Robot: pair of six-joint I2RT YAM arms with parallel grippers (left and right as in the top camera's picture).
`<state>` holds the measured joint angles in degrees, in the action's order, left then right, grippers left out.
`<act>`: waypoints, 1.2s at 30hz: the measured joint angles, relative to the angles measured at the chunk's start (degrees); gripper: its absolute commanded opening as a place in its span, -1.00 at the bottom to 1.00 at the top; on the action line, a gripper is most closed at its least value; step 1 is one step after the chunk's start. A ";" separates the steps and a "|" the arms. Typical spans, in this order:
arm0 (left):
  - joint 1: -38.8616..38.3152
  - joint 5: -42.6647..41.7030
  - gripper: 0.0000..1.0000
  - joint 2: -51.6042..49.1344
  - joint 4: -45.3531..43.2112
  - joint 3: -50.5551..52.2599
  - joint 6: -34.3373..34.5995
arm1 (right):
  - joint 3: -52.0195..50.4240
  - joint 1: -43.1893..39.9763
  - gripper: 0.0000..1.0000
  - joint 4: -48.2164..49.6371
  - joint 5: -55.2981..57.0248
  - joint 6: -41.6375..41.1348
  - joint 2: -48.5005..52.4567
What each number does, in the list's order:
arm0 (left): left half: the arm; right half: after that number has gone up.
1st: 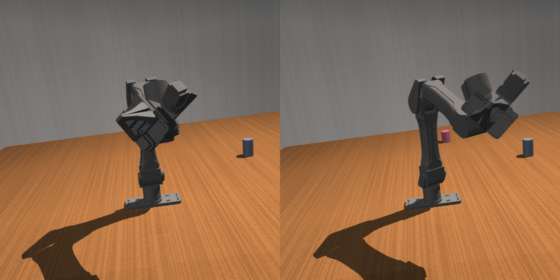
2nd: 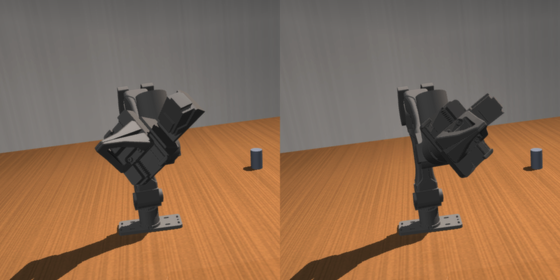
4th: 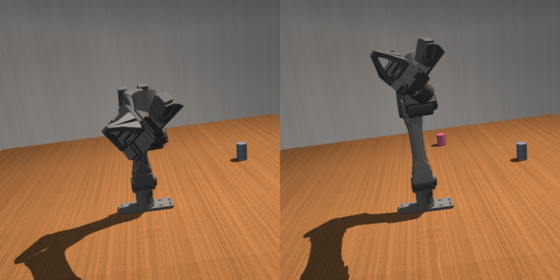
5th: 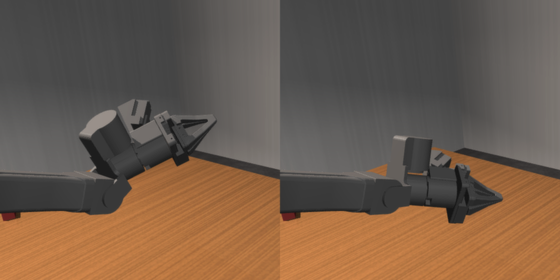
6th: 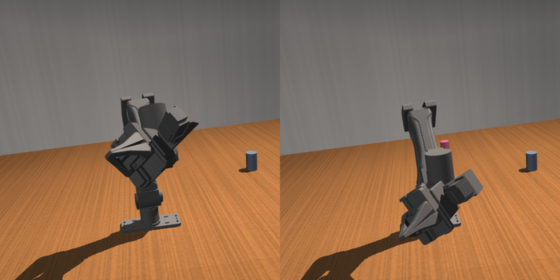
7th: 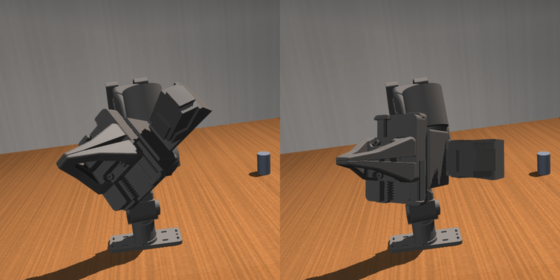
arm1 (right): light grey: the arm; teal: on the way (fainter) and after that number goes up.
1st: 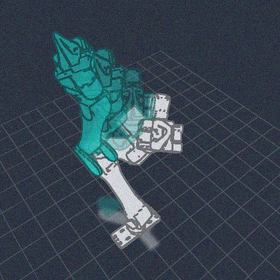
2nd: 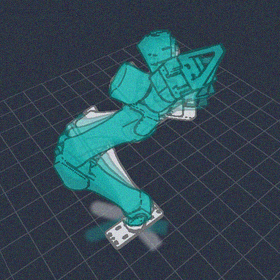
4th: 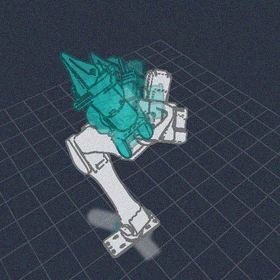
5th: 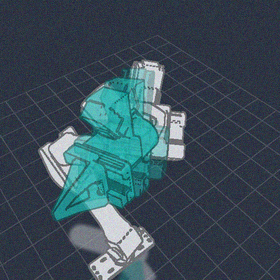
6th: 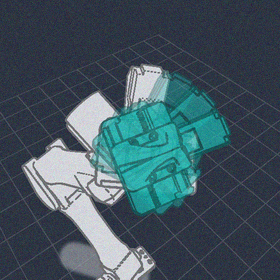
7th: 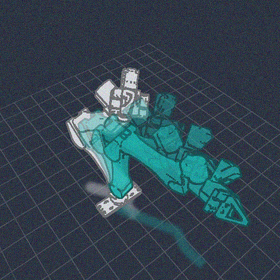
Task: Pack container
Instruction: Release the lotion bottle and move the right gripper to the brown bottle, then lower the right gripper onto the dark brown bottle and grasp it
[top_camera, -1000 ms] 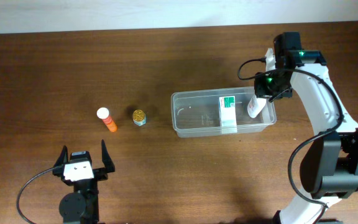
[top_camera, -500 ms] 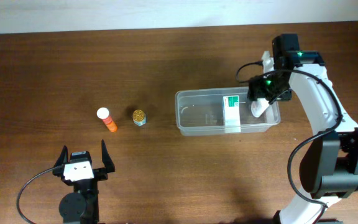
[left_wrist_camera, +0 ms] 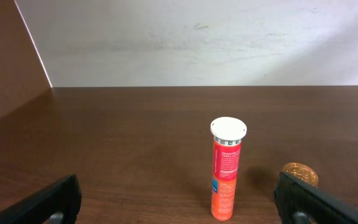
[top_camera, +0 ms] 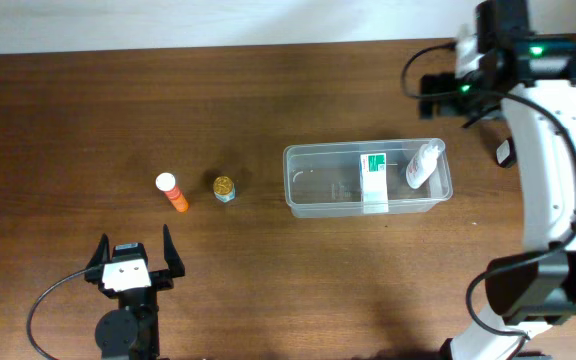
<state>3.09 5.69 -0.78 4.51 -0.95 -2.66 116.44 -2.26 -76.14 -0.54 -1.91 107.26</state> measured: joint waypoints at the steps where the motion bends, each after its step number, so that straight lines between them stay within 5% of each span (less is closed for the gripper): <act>1: 0.00 0.00 0.99 0.00 0.00 0.00 0.00 | 0.74 -1.05 0.97 0.15 2.14 -0.70 -0.39; 7: 0.00 0.00 0.99 0.00 0.00 0.00 0.02 | 1.14 -11.23 0.97 1.01 9.18 -0.35 -0.42; 14: 0.00 0.00 0.99 0.00 0.00 0.00 0.00 | 1.14 -18.60 0.97 2.03 6.47 11.72 2.73; 26: 0.00 0.00 0.99 0.00 0.00 0.00 0.00 | 1.14 -23.39 0.87 2.89 -2.56 27.67 13.29; 36: 0.00 0.00 0.99 0.00 0.00 0.00 0.00 | 1.14 -26.86 0.75 5.18 -6.29 30.80 20.98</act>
<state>3.09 5.69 -0.78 4.51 -0.95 -2.66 117.58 -29.12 -70.96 -6.83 28.88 128.25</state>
